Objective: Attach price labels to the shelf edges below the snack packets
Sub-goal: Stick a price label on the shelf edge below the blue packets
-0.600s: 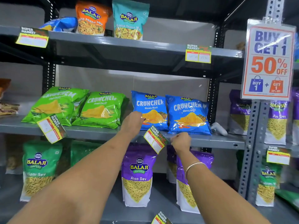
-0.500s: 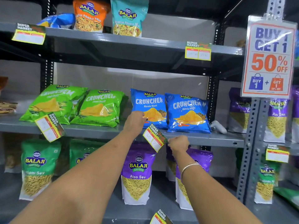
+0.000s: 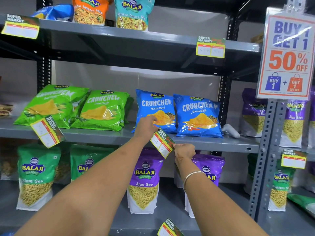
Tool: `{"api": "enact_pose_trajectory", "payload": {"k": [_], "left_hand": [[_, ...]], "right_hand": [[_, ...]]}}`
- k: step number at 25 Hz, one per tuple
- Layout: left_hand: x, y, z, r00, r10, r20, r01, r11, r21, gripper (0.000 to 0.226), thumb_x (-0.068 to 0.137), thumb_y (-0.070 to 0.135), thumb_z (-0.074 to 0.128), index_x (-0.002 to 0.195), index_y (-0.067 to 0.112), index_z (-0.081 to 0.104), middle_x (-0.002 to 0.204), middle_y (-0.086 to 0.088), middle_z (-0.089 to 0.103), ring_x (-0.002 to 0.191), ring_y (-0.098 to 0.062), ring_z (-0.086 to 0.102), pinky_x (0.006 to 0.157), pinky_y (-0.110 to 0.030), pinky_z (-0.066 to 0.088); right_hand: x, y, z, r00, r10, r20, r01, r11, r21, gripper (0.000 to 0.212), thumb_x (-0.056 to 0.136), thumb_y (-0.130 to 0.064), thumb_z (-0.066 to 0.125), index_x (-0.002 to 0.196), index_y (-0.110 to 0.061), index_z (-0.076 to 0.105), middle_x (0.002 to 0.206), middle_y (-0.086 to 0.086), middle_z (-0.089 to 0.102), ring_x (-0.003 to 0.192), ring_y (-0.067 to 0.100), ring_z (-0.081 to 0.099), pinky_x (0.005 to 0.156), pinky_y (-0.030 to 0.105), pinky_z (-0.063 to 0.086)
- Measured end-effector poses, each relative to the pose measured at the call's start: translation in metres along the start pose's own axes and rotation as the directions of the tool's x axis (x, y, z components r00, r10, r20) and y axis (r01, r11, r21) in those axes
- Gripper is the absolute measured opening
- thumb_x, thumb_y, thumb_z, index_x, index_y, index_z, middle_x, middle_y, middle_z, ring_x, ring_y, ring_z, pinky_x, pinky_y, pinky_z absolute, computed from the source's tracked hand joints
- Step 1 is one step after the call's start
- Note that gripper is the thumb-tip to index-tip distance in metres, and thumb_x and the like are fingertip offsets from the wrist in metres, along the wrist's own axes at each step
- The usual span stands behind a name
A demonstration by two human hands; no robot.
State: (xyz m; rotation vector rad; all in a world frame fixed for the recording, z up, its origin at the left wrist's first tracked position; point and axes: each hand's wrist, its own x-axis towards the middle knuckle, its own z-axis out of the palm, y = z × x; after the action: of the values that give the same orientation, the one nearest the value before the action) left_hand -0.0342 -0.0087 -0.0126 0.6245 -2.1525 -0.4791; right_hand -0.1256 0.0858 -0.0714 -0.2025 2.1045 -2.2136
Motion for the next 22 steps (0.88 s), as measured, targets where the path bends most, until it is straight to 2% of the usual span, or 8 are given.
{"api": "enact_pose_trajectory", "payload": {"k": [2, 4, 7, 9, 11, 13, 19, 22], "left_hand": [[0.001, 0.002, 0.002, 1.0, 0.002, 0.029, -0.002, 1.0, 0.013, 0.024, 0.082, 0.006, 0.066, 0.106, 0.002, 0.07, 0.104, -0.018, 0.072, 0.099, -0.031, 0.065, 0.084, -0.04, 0.052], [-0.002, 0.002, 0.001, 0.999, 0.027, 0.037, -0.03, 0.998, 0.063, 0.011, 0.082, 0.001, 0.061, 0.08, 0.004, 0.071, 0.089, -0.016, 0.069, 0.087, -0.029, 0.064, 0.073, -0.038, 0.05], [-0.012, -0.009, 0.0, 0.996, 0.019, 0.082, -0.028, 0.993, 0.111, 0.02, 0.08, -0.005, 0.055, 0.065, 0.005, 0.062, 0.074, -0.012, 0.062, 0.073, -0.026, 0.062, 0.063, -0.032, 0.049], [-0.02, -0.022, 0.002, 0.985, -0.074, 0.155, 0.06, 0.994, 0.091, 0.027, 0.082, -0.007, 0.055, 0.058, 0.004, 0.061, 0.06, -0.009, 0.061, 0.055, -0.023, 0.064, 0.046, -0.022, 0.052], [-0.026, -0.027, 0.007, 0.967, -0.145, 0.211, 0.144, 0.989, 0.02, 0.04, 0.083, -0.007, 0.055, 0.048, 0.012, 0.053, 0.049, -0.004, 0.053, 0.04, -0.012, 0.055, 0.037, -0.016, 0.048], [-0.026, -0.025, 0.016, 0.967, -0.168, 0.194, 0.182, 0.982, -0.057, 0.039, 0.085, -0.005, 0.055, 0.05, 0.01, 0.053, 0.048, -0.005, 0.051, 0.038, -0.012, 0.051, 0.045, -0.023, 0.053], [-0.022, -0.017, 0.033, 0.988, -0.15, 0.049, 0.155, 0.977, -0.147, 0.024, 0.087, -0.007, 0.05, 0.068, 0.004, 0.058, 0.067, -0.015, 0.059, 0.065, -0.035, 0.069, 0.066, -0.048, 0.062], [-0.022, -0.021, 0.039, 0.987, -0.158, 0.014, 0.159, 0.978, -0.132, 0.025, 0.085, -0.008, 0.049, 0.065, 0.005, 0.057, 0.066, -0.015, 0.059, 0.06, -0.029, 0.063, 0.068, -0.051, 0.061]], "right_hand": [[0.0, 0.0, 0.0, 0.999, -0.032, 0.013, 0.033, 0.999, -0.027, 0.013, 0.08, -0.006, 0.072, 0.088, 0.006, 0.072, 0.101, 0.023, 0.071, 0.096, 0.036, 0.067, 0.09, 0.043, 0.056], [-0.001, 0.001, -0.003, 0.994, -0.093, 0.051, 0.097, 0.992, -0.086, 0.009, 0.082, -0.007, 0.07, 0.082, 0.002, 0.071, 0.091, 0.02, 0.07, 0.086, 0.03, 0.064, 0.082, 0.038, 0.054], [0.0, 0.002, -0.01, 0.962, -0.213, 0.171, 0.241, 0.956, -0.165, 0.016, 0.085, -0.005, 0.066, 0.069, -0.005, 0.065, 0.08, 0.014, 0.063, 0.078, 0.021, 0.055, 0.07, 0.031, 0.044], [0.001, 0.001, -0.018, 0.924, -0.262, 0.278, 0.33, 0.914, -0.237, 0.027, 0.086, -0.005, 0.065, 0.06, -0.009, 0.06, 0.079, 0.012, 0.062, 0.078, 0.021, 0.054, 0.07, 0.029, 0.04], [0.005, -0.002, -0.027, 0.908, -0.285, 0.308, 0.37, 0.89, -0.267, 0.015, 0.085, -0.006, 0.066, 0.071, -0.001, 0.07, 0.083, 0.014, 0.066, 0.079, 0.019, 0.054, 0.07, 0.027, 0.037], [0.01, -0.006, -0.033, 0.907, -0.324, 0.27, 0.391, 0.884, -0.254, 0.014, 0.084, -0.005, 0.067, 0.085, 0.008, 0.071, 0.091, 0.019, 0.072, 0.08, 0.018, 0.054, 0.07, 0.026, 0.037], [0.02, -0.009, -0.033, 0.905, -0.35, 0.243, 0.406, 0.879, -0.249, 0.016, 0.085, -0.006, 0.067, 0.084, 0.01, 0.07, 0.097, 0.023, 0.072, 0.079, 0.019, 0.055, 0.07, 0.031, 0.044], [0.021, -0.008, -0.033, 0.9, -0.359, 0.248, 0.417, 0.875, -0.248, 0.013, 0.086, -0.007, 0.066, 0.077, 0.003, 0.068, 0.097, 0.022, 0.072, 0.079, 0.019, 0.055, 0.071, 0.032, 0.045]]}}
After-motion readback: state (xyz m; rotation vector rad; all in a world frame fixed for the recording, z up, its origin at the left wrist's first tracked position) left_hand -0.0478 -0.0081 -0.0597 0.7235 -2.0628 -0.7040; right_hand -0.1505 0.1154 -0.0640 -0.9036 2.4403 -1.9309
